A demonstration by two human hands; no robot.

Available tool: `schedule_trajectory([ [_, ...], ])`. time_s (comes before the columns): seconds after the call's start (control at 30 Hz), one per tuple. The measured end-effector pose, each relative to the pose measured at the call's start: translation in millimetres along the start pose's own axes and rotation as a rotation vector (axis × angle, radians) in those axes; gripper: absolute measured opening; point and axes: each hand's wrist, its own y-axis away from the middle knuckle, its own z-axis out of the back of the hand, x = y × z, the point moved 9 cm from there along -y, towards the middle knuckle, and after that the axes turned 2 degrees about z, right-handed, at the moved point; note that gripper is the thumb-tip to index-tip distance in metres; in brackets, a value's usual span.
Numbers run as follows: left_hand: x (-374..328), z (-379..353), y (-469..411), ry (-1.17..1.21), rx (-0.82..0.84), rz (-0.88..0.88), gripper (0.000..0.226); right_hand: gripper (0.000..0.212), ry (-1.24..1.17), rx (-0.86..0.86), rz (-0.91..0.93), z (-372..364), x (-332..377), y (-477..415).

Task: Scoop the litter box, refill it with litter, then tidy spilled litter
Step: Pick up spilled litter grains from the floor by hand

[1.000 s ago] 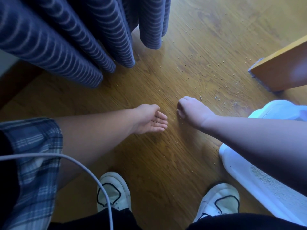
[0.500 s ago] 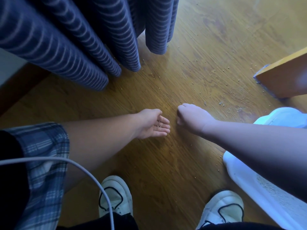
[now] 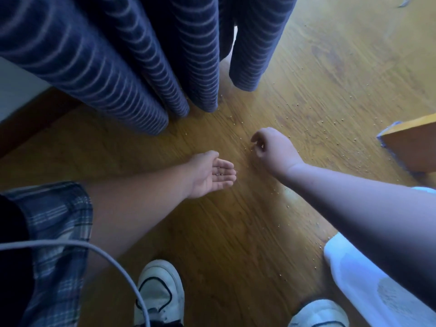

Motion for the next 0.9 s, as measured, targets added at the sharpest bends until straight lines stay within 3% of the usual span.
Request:
schedule_trajectory([
  [0.27,-12.1,1.4,-2.0,0.084,-0.006,-0.017,0.05,0.004,0.071,0.073,0.068,-20.7,8.8,-11.3],
  [0.47,-13.7,3.3,-1.0,0.086,-0.026,-0.017,0.053,0.012,0.246,0.076,0.173,-27.8,17.5,-13.9],
  [0.6,-14.3,6.0,-6.0,0.067,-0.048,-0.02,0.052,0.015,0.307,0.107,0.132,-32.0,13.3,-12.1],
  [0.7,-10.4,2.5,-10.6,0.076,-0.031,-0.003,0.052,0.011,0.115,0.07,0.144,-22.9,28.5,-10.6],
  [0.83,-10.3,-14.0,-12.9,0.183,0.099,0.021,0.051,0.009,-0.098,0.124,0.339,-19.9,66.8,0.7],
  [0.9,-12.2,-15.8,-15.4,0.183,0.106,0.012,0.051,0.012,-0.111,0.055,0.259,-16.2,54.9,-6.5],
])
